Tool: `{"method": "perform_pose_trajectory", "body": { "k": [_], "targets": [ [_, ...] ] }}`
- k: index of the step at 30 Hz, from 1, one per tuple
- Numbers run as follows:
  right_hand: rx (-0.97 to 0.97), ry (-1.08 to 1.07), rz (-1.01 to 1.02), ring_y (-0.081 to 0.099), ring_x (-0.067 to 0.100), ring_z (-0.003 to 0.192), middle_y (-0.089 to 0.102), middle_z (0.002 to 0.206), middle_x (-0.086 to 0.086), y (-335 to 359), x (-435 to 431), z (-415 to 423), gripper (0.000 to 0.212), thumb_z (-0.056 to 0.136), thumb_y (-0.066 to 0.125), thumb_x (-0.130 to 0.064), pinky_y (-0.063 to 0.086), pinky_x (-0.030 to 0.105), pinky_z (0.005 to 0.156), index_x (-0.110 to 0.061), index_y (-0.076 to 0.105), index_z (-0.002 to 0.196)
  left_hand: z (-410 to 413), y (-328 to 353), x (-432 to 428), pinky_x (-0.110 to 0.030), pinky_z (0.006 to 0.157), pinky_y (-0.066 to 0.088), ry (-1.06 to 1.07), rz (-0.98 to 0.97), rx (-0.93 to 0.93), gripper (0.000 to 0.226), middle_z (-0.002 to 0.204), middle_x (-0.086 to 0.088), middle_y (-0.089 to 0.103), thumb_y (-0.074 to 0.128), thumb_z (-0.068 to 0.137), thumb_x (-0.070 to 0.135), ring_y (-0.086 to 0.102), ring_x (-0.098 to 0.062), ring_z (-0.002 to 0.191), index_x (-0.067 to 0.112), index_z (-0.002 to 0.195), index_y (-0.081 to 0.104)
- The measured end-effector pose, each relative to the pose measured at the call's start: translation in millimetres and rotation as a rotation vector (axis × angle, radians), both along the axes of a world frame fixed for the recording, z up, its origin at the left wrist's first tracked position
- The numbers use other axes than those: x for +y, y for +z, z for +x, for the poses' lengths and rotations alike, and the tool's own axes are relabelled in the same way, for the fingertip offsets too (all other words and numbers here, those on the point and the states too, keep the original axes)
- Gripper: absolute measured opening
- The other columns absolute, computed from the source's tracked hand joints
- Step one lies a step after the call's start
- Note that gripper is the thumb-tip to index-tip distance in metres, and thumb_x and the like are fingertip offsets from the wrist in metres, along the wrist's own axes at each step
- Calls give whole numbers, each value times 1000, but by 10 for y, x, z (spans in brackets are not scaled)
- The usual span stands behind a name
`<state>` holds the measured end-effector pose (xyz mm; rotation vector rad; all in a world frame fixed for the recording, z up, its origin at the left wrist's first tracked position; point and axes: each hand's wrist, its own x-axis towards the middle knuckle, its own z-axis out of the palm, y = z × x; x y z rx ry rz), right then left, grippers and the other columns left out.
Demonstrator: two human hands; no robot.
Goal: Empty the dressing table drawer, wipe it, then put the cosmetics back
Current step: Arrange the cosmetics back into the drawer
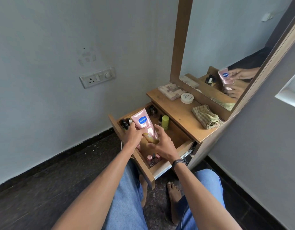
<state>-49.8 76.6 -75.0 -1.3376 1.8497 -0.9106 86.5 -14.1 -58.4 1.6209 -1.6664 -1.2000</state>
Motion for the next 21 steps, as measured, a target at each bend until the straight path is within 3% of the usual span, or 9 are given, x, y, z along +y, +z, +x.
{"method": "perform_pose_trajectory", "body": {
  "k": [6, 10, 14, 17, 21],
  "targets": [
    [14, -48, 54, 66, 15, 105, 59, 135, -1, -92, -37, -57, 84, 81, 83, -34, 61, 39, 87, -37, 32, 147, -18, -10, -8, -43, 82, 60, -6, -79, -151, 48, 113, 1, 70, 72, 89, 36, 69, -18, 99, 18, 128, 51],
    [-9, -77, 124, 61, 5, 89, 61, 134, 0, -88, -86, -120, 87, 79, 86, -30, 45, 11, 60, -24, 37, 151, 20, 19, 59, -39, 85, 54, 100, -221, -191, 44, 115, -1, 68, 58, 100, 24, 62, -22, 112, 17, 142, 49],
    [-23, -85, 229, 60, 9, 95, 65, 125, -1, -136, -174, -169, 77, 76, 89, -31, 50, 21, 74, -17, 50, 141, 61, -46, 140, -30, 76, 49, 192, -380, -91, 31, 120, -3, 61, 50, 95, -1, 60, -22, 108, 17, 119, 59],
    [-12, -85, 312, 61, 13, 96, 66, 118, -3, -161, -227, -198, 73, 70, 92, -31, 50, 26, 76, -18, 59, 134, 59, -186, 193, -37, 80, 54, 217, -461, -29, 47, 112, -5, 57, 48, 91, -10, 58, -23, 103, 18, 127, 51],
    [34, -94, 376, 63, 16, 96, 65, 108, -3, -185, -254, -186, 71, 61, 94, -33, 49, 26, 75, -18, 65, 125, 57, -269, 207, -37, 88, 56, 191, -502, -47, 71, 133, -10, 49, 51, 87, -16, 58, -21, 115, 25, 143, 35]
  ]
}}
